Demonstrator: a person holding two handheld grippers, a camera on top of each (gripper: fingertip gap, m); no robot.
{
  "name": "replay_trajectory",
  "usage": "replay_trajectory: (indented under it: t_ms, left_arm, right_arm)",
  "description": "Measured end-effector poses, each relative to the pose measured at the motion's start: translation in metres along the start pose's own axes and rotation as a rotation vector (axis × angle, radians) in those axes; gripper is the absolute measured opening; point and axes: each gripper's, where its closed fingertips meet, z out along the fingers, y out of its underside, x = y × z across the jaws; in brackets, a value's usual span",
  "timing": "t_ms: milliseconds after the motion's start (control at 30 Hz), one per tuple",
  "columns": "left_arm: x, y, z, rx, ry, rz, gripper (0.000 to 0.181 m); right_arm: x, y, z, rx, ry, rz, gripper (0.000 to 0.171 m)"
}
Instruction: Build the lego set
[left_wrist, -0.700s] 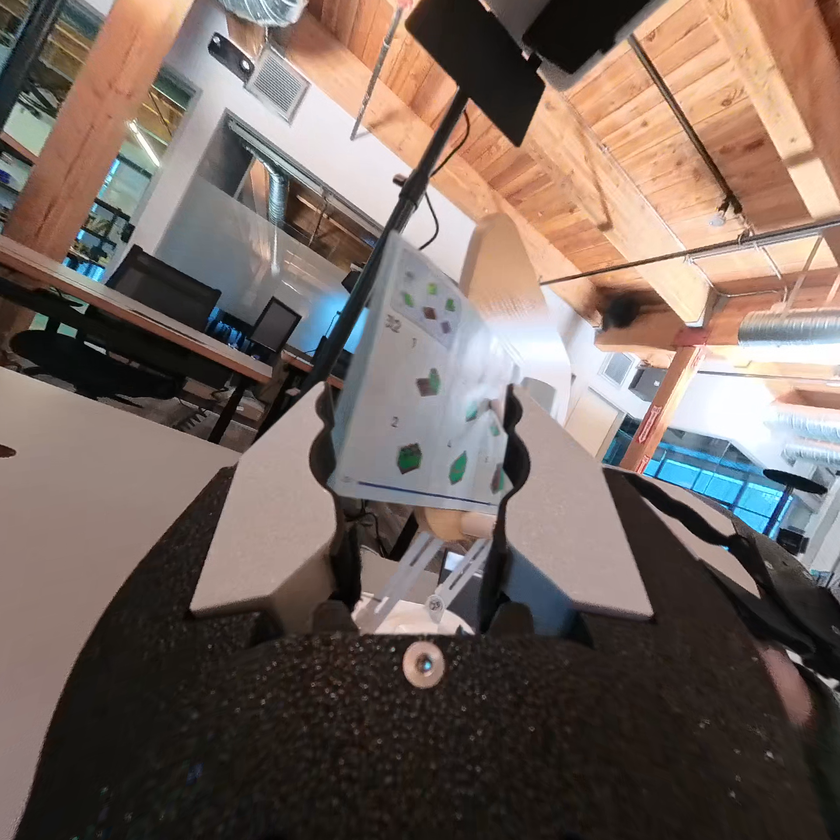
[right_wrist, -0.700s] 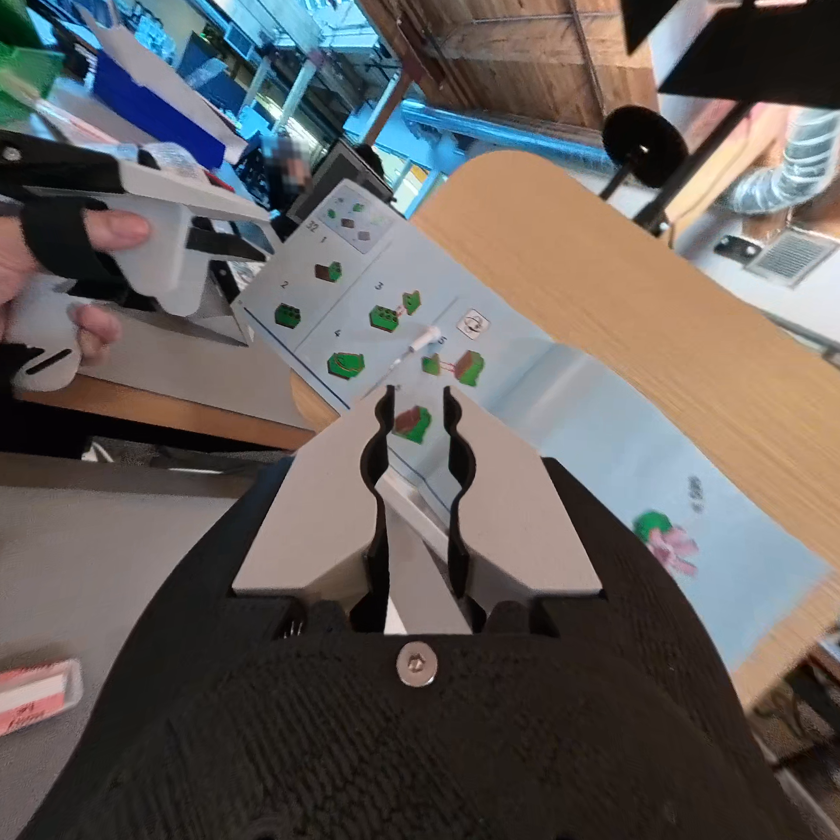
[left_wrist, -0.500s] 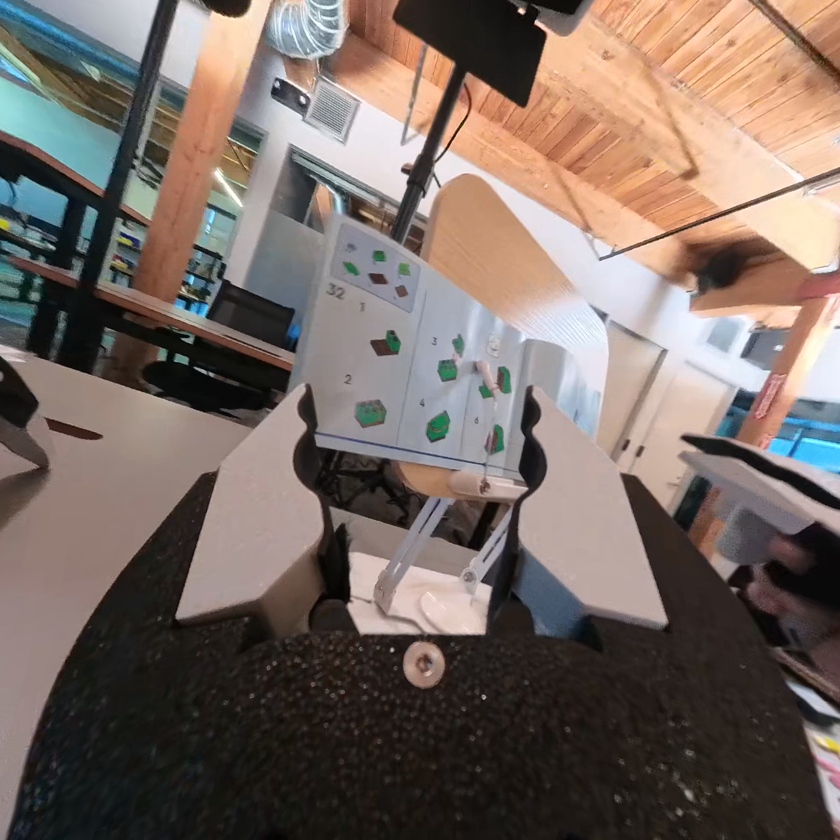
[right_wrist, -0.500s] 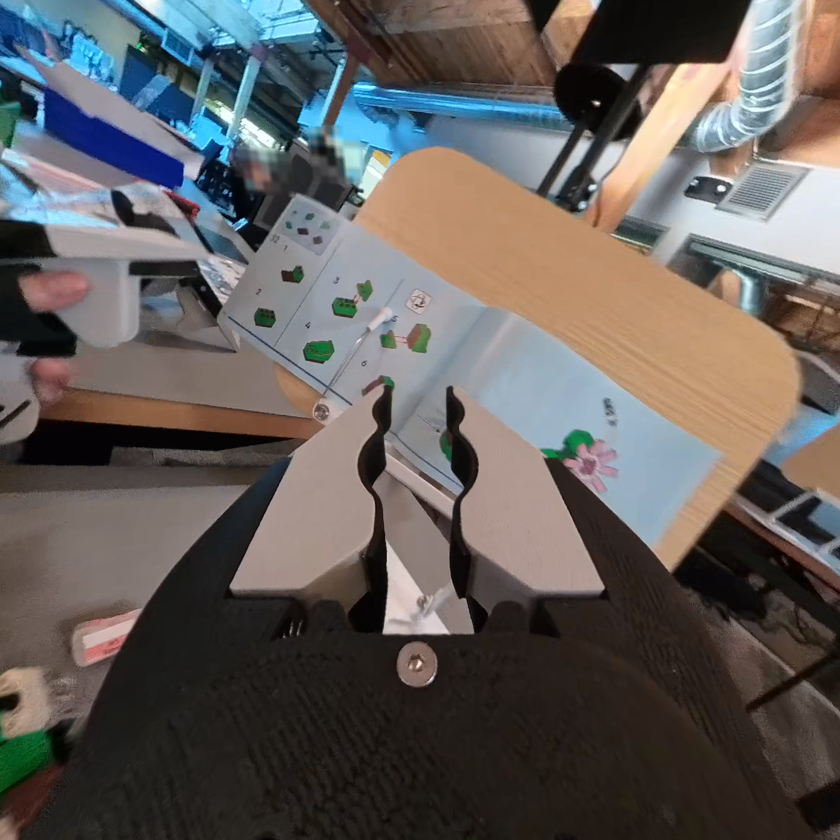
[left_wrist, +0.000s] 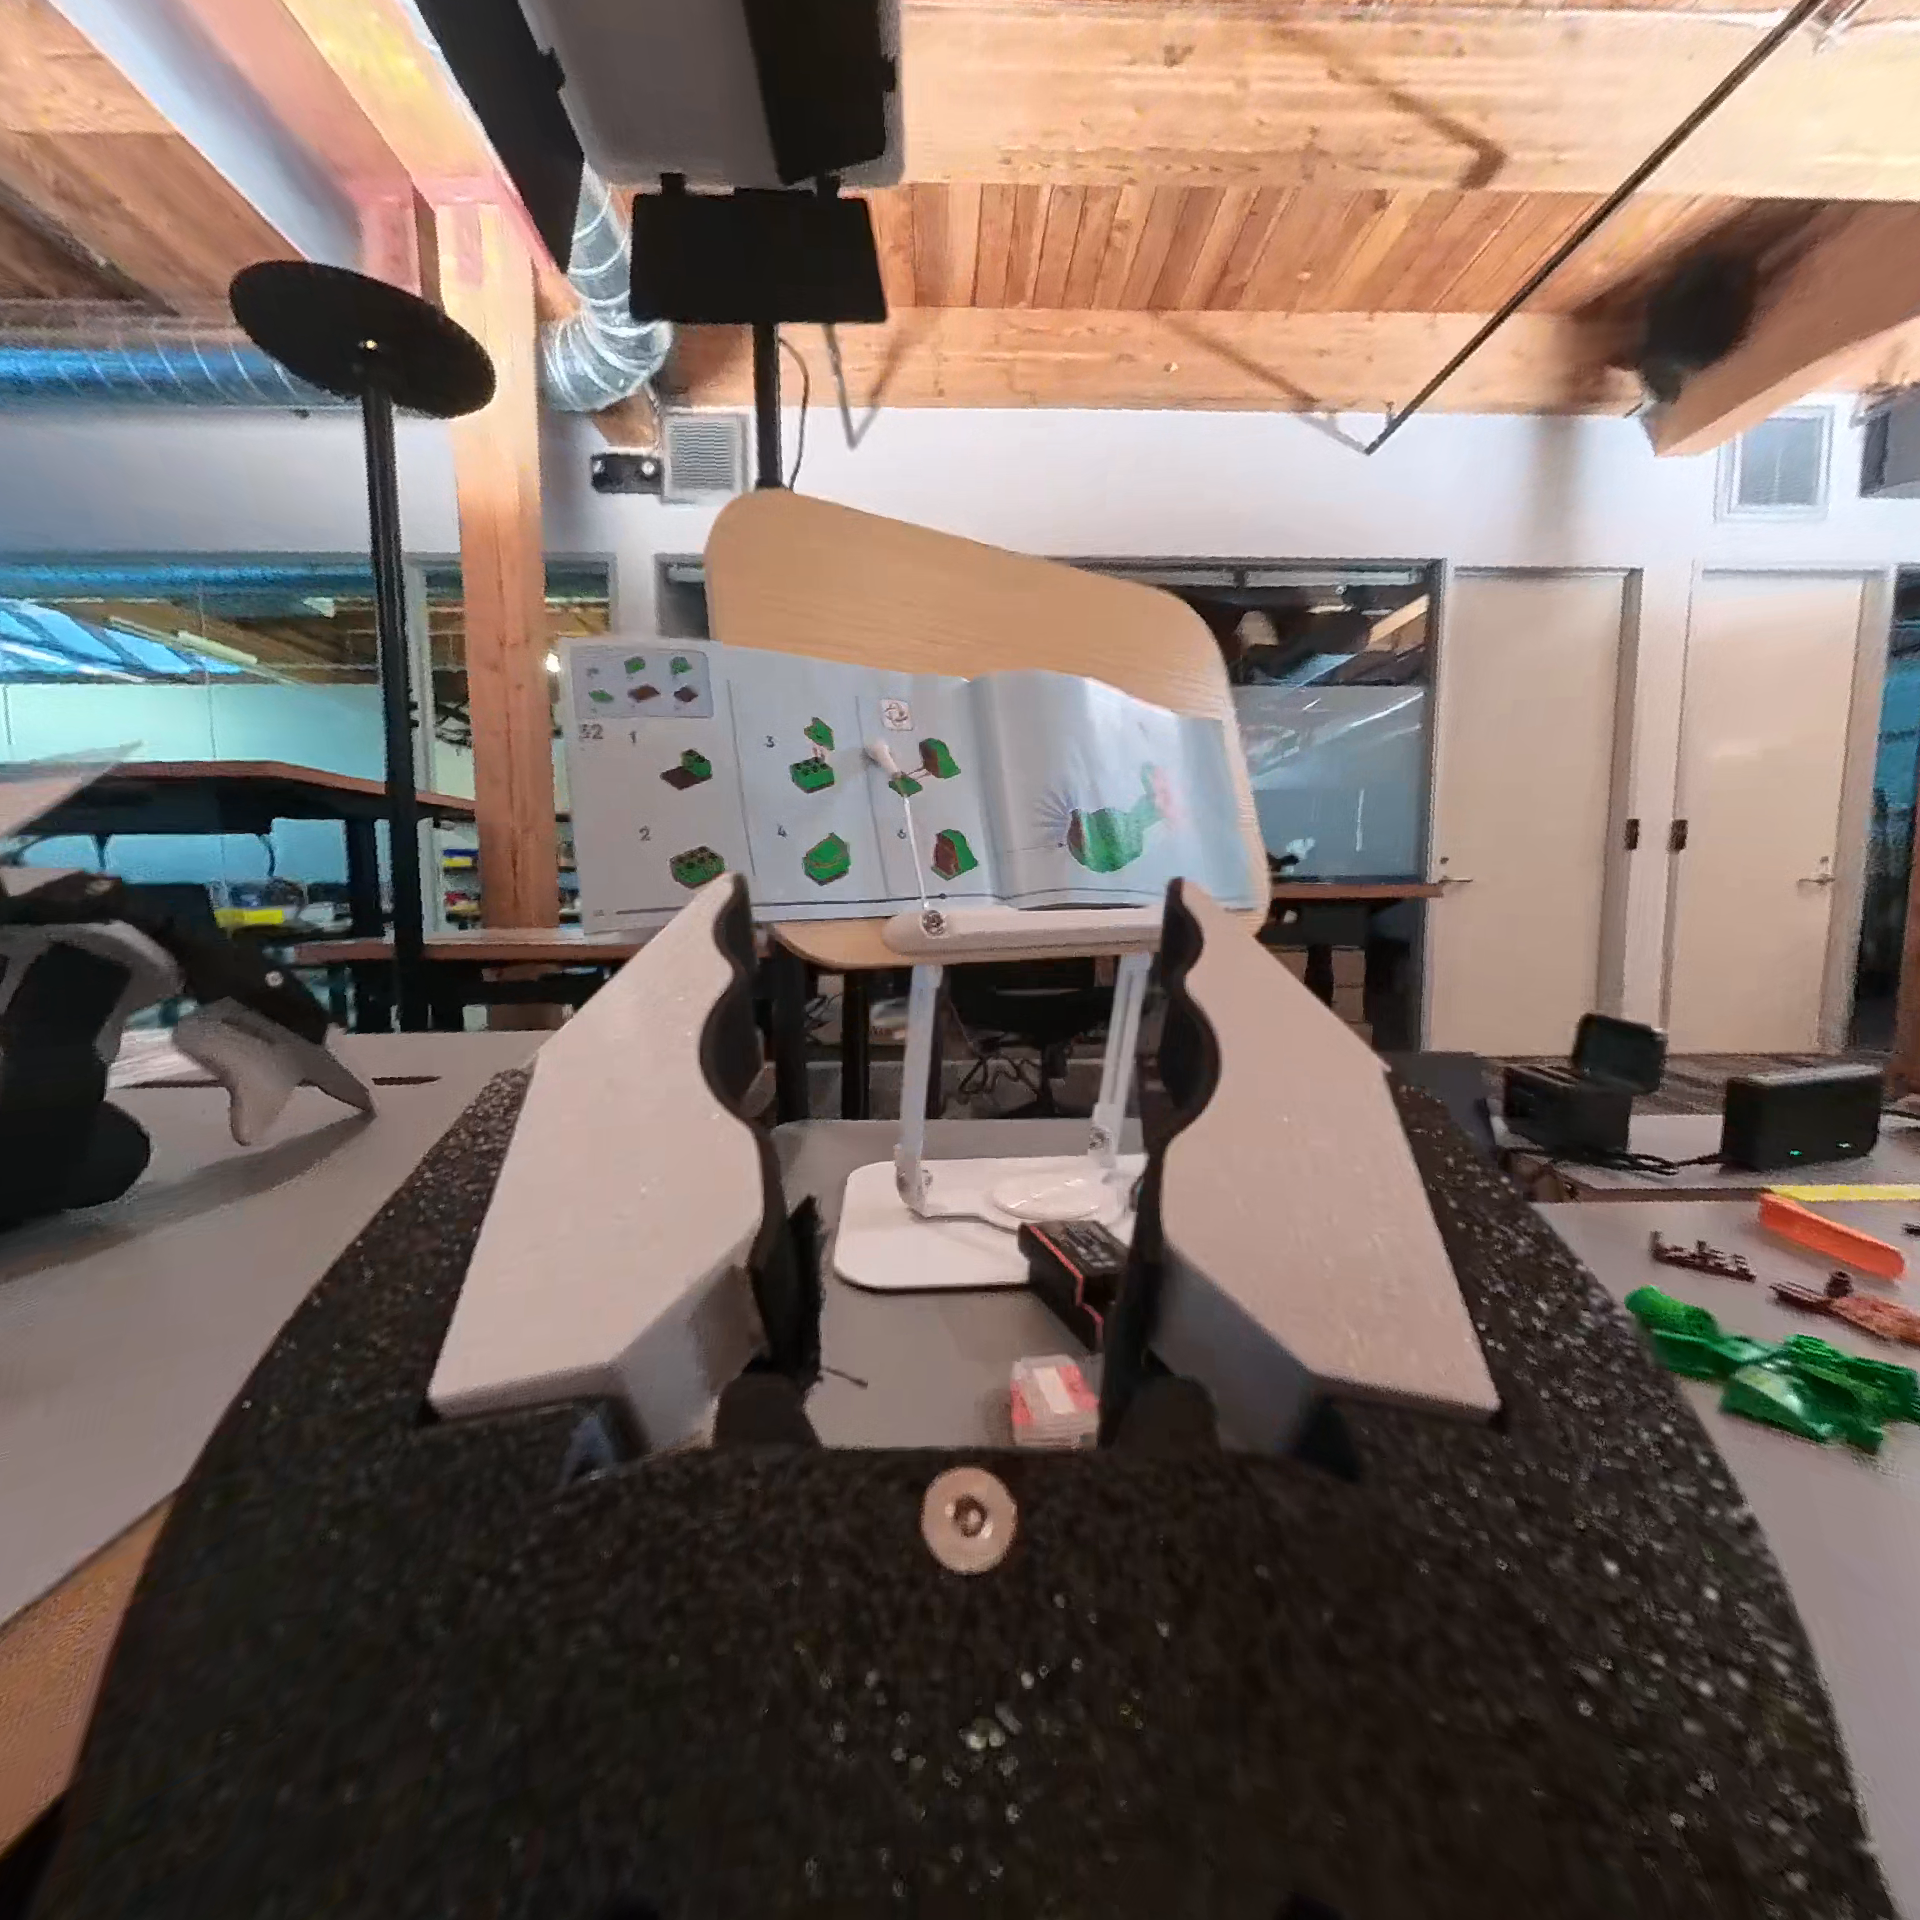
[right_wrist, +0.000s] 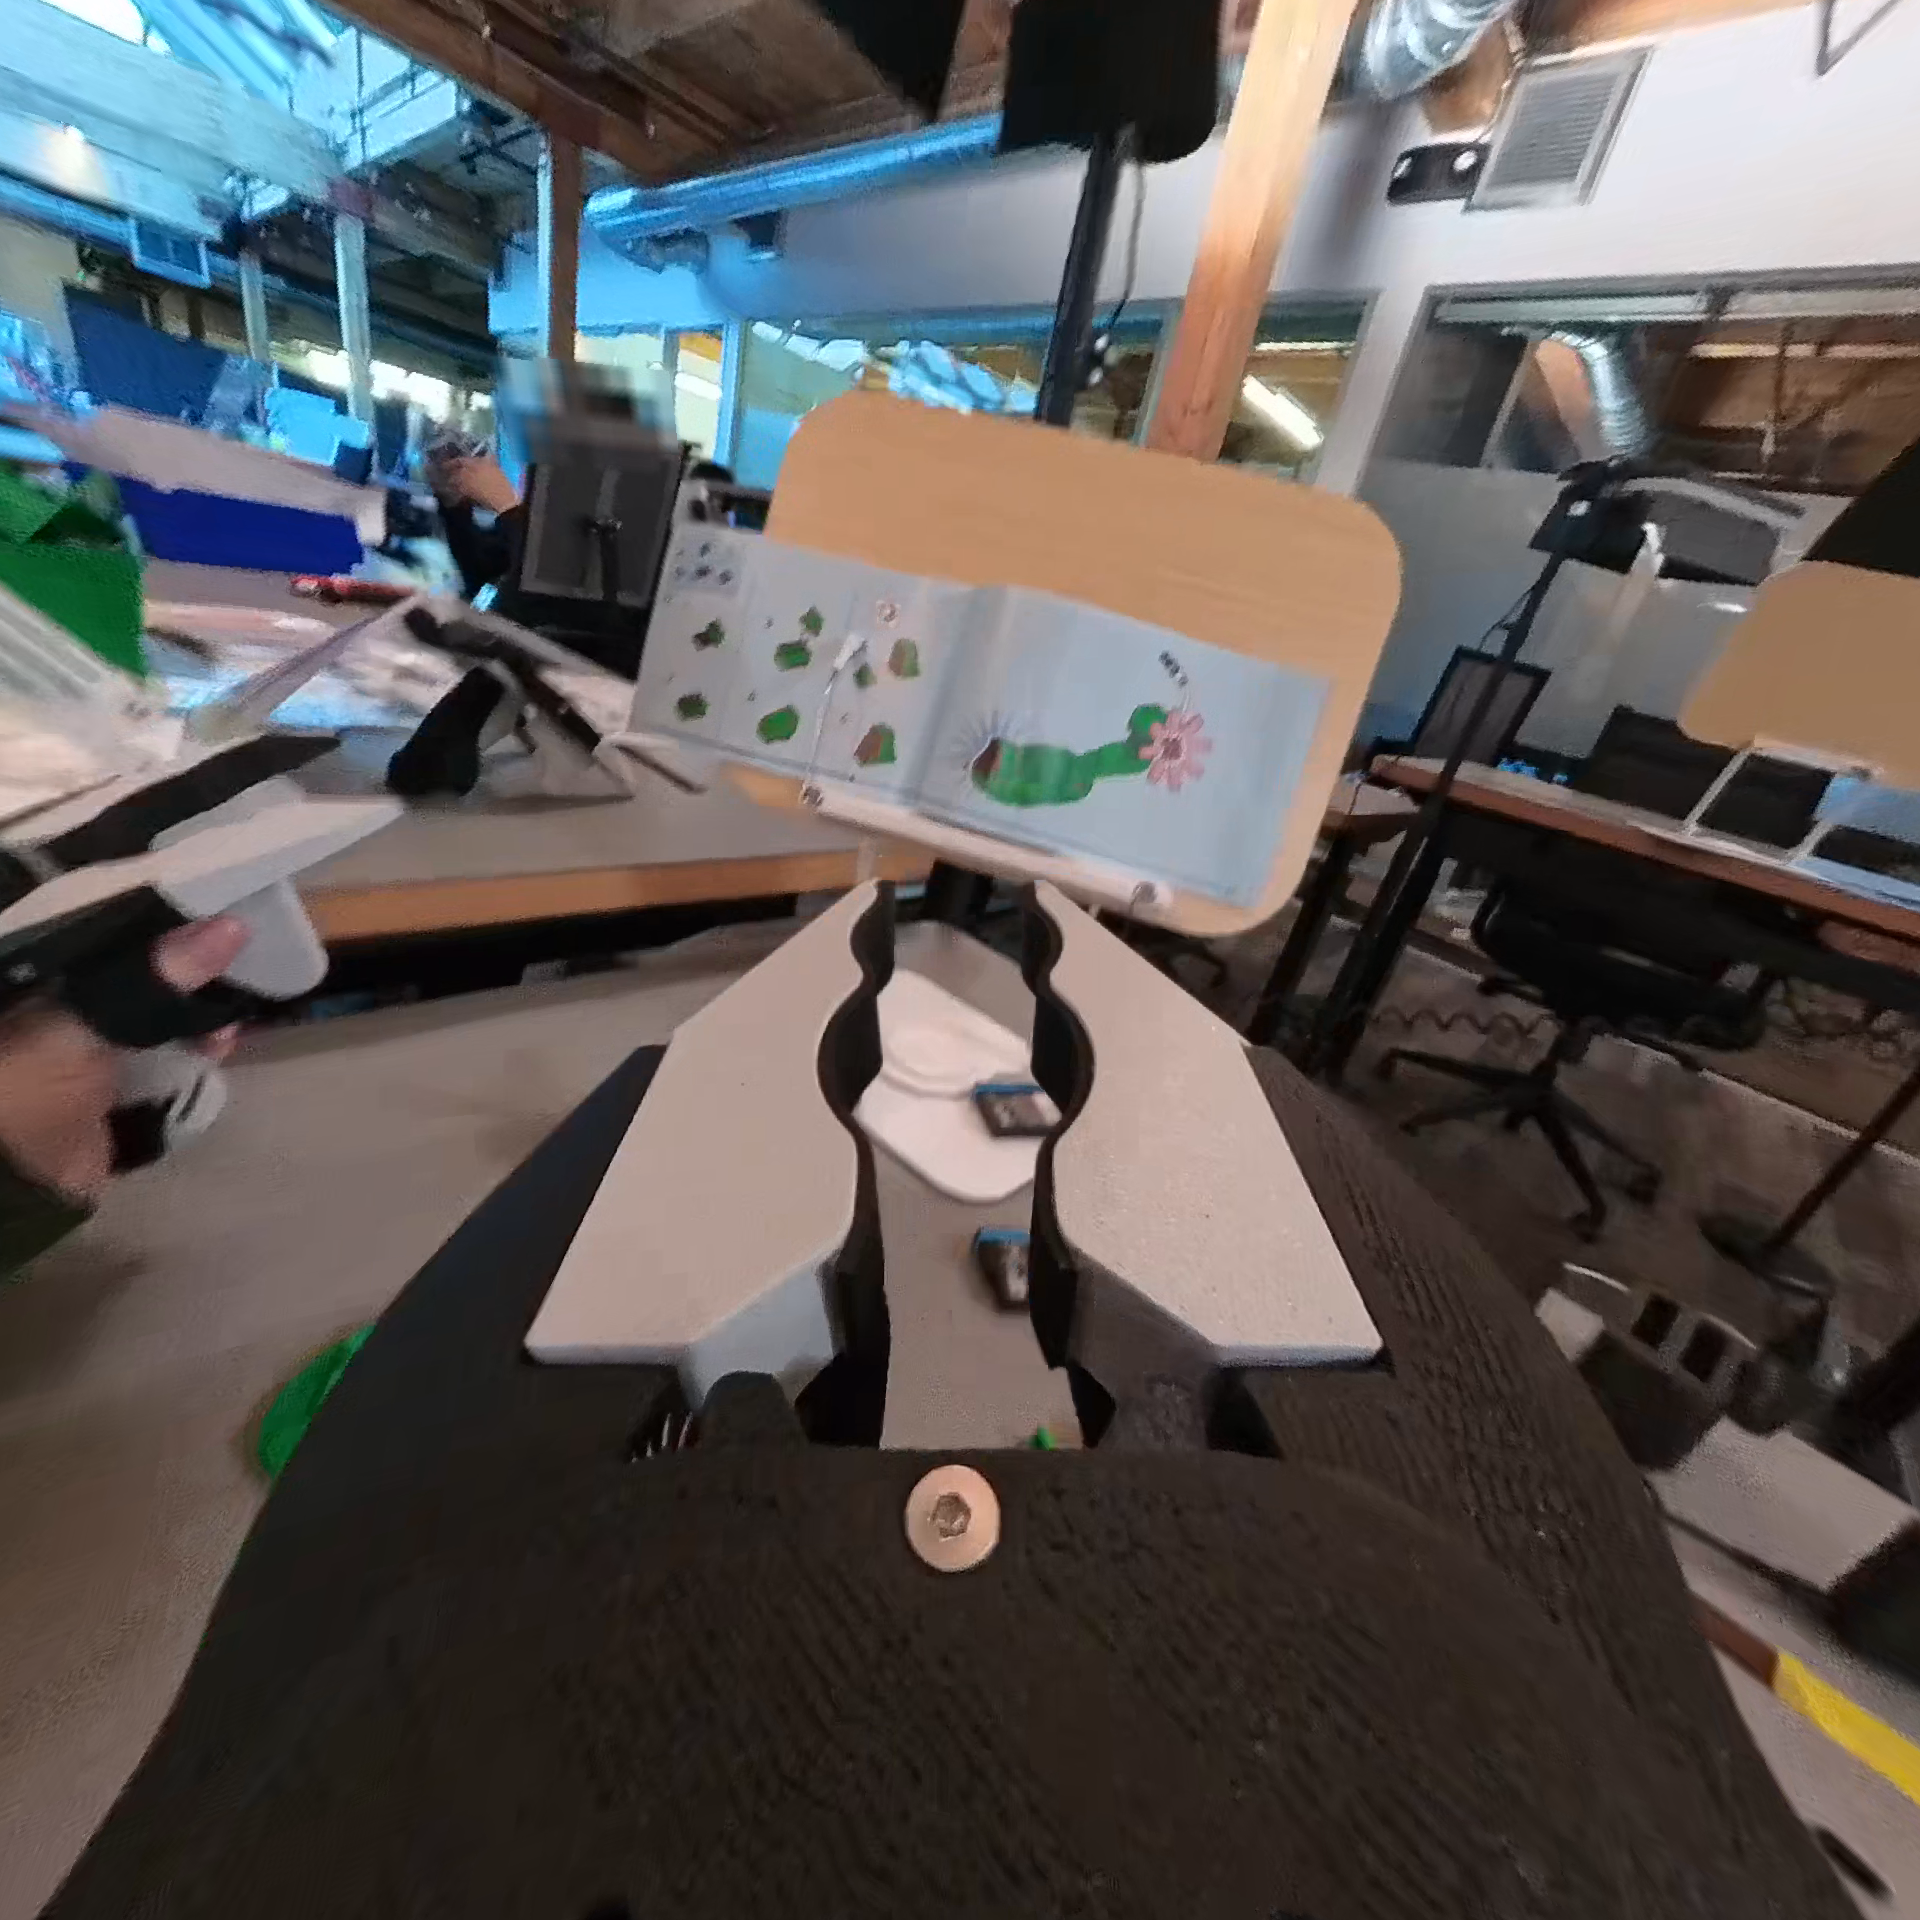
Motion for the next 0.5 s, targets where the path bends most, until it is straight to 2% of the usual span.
replay_trajectory:
  t_ms: [100, 200, 333, 500]
  left_arm:
    - [0.017, -0.003, 0.002, 0.008, 0.061, 0.048, 0.076]
    - [0.029, 0.0, 0.003, 0.005, 0.095, 0.109, 0.075]
    - [0.036, -0.003, 0.003, 0.021, 0.117, 0.131, 0.076]
    - [0.039, -0.014, 0.0, 0.06, 0.126, 0.131, 0.075]
  right_arm:
    - [-0.018, 0.02, -0.025, -0.078, -0.038, -0.075, 0.024]
    - [-0.014, 0.023, -0.045, -0.119, -0.017, -0.138, 0.027]
    - [0.014, 0.017, -0.067, -0.111, 0.062, -0.121, 0.027]
    - [0.07, 0.028, -0.11, -0.212, 0.235, -0.162, 0.031]
